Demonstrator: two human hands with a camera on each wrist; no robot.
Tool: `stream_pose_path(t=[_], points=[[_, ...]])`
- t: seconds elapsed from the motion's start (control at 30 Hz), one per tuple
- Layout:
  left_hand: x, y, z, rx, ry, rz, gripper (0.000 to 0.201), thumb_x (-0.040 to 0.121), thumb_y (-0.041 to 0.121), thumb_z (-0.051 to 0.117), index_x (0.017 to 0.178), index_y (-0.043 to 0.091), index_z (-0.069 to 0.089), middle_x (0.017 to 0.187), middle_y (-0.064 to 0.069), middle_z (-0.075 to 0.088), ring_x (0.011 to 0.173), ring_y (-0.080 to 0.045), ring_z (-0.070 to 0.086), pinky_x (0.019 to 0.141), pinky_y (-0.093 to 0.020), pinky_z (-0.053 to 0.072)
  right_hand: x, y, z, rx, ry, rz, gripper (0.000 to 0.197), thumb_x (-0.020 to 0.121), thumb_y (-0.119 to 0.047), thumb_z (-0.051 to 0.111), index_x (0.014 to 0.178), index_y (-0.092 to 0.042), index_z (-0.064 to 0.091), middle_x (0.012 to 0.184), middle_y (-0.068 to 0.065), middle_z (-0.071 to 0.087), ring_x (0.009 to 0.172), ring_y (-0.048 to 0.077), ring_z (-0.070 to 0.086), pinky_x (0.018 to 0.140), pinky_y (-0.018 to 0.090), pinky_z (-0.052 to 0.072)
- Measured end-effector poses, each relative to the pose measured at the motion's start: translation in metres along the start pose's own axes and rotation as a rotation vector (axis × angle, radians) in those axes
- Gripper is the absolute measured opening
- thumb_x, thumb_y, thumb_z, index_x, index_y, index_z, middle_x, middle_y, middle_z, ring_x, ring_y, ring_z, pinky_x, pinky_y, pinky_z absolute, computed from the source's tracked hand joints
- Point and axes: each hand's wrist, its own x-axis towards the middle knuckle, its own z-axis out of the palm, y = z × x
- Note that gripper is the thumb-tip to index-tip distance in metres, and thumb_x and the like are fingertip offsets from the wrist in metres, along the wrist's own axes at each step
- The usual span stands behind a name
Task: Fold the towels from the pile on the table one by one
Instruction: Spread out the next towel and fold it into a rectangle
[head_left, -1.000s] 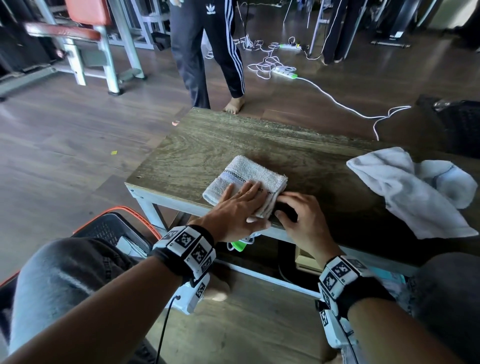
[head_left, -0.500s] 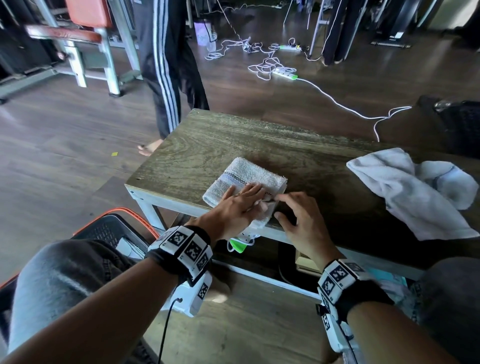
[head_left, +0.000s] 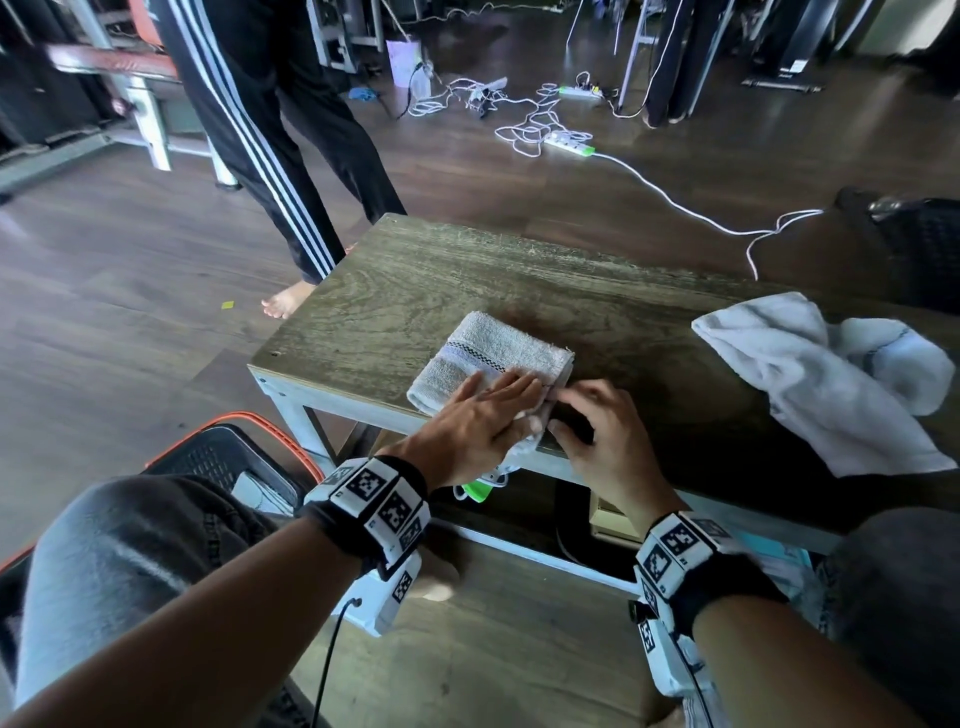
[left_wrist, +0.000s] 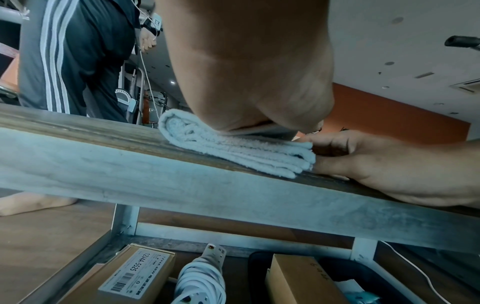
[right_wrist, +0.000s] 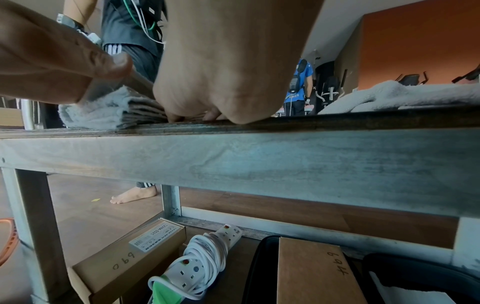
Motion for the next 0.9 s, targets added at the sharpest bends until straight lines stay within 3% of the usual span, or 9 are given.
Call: stream_pose_path(t=[0.1, 0.27, 0.4, 0.47, 0.63, 0.8, 0.9], points=[[0.000, -0.001, 0.004, -0.035, 0.050, 0.020, 0.061, 0.101, 0.044, 0.030, 0.153, 0.011, 0.029, 0.160, 0.000, 0.022, 0.149, -0.008, 0.010, 0.123, -0.045, 0.008, 0.001, 0.000, 0.000, 0.024, 0.006, 0.000, 0.032, 0.084, -0.022, 0.073, 0.116, -0.025, 0.069, 0.110, -0.004, 0.058, 0.106, 0.020, 0.054, 0.095, 0.026, 0.041], [0.001, -0.005, 0.011, 0.058, 0.037, 0.058, 0.068, 0.098, 0.052, 0.024, 0.152, 0.011, 0.031, 0.161, -0.002, 0.024, 0.151, -0.014, 0.012, 0.122, -0.048, 0.011, 0.001, 0.002, 0.000, 0.020, 0.018, -0.006, 0.033, 0.084, -0.022, 0.074, 0.117, -0.020, 0.071, 0.112, 0.000, 0.060, 0.106, 0.023, 0.056, 0.095, 0.038, 0.047], [0.003, -0.004, 0.012, 0.048, 0.086, 0.087, 0.056, 0.097, 0.024, 0.049, 0.149, 0.009, 0.037, 0.158, -0.005, 0.031, 0.150, -0.019, 0.018, 0.120, -0.052, 0.017, 0.001, 0.001, 0.000, 0.032, 0.015, 0.001, 0.032, 0.084, -0.023, 0.073, 0.116, -0.020, 0.071, 0.111, 0.000, 0.060, 0.106, 0.023, 0.056, 0.095, 0.038, 0.047], [0.006, -0.004, 0.013, 0.010, 0.106, 0.086, 0.055, 0.094, 0.015, 0.053, 0.147, 0.007, 0.040, 0.157, -0.006, 0.033, 0.149, -0.020, 0.021, 0.120, -0.051, 0.018, 0.001, -0.001, -0.001, 0.049, 0.020, -0.003, 0.031, 0.083, -0.022, 0.074, 0.115, -0.020, 0.072, 0.110, 0.000, 0.060, 0.105, 0.023, 0.057, 0.095, 0.039, 0.048], [0.009, -0.002, 0.018, -0.142, 0.169, 0.078, 0.053, 0.094, 0.010, 0.053, 0.146, 0.004, 0.042, 0.156, -0.008, 0.035, 0.148, -0.020, 0.024, 0.122, -0.044, 0.017, 0.001, -0.003, -0.003, 0.061, 0.036, -0.012, 0.028, 0.081, -0.018, 0.075, 0.109, -0.022, 0.074, 0.108, -0.002, 0.061, 0.103, 0.020, 0.058, 0.095, 0.037, 0.047], [0.007, -0.006, 0.024, -0.022, 0.157, 0.113, 0.056, 0.090, 0.015, 0.051, 0.145, 0.005, 0.044, 0.155, -0.008, 0.036, 0.148, -0.020, 0.024, 0.122, -0.043, 0.015, 0.002, -0.003, -0.002, 0.057, 0.036, -0.004, 0.027, 0.081, -0.020, 0.075, 0.108, -0.020, 0.075, 0.109, -0.001, 0.061, 0.103, 0.022, 0.057, 0.094, 0.030, 0.046], [0.008, -0.005, 0.024, 0.006, 0.145, 0.103, 0.059, 0.087, 0.014, 0.047, 0.146, 0.007, 0.043, 0.157, -0.007, 0.034, 0.149, -0.019, 0.022, 0.121, -0.036, 0.009, 0.002, -0.002, -0.001, 0.051, 0.033, 0.000, 0.027, 0.082, -0.020, 0.075, 0.109, -0.019, 0.075, 0.109, -0.001, 0.060, 0.103, 0.022, 0.057, 0.095, 0.028, 0.044]])
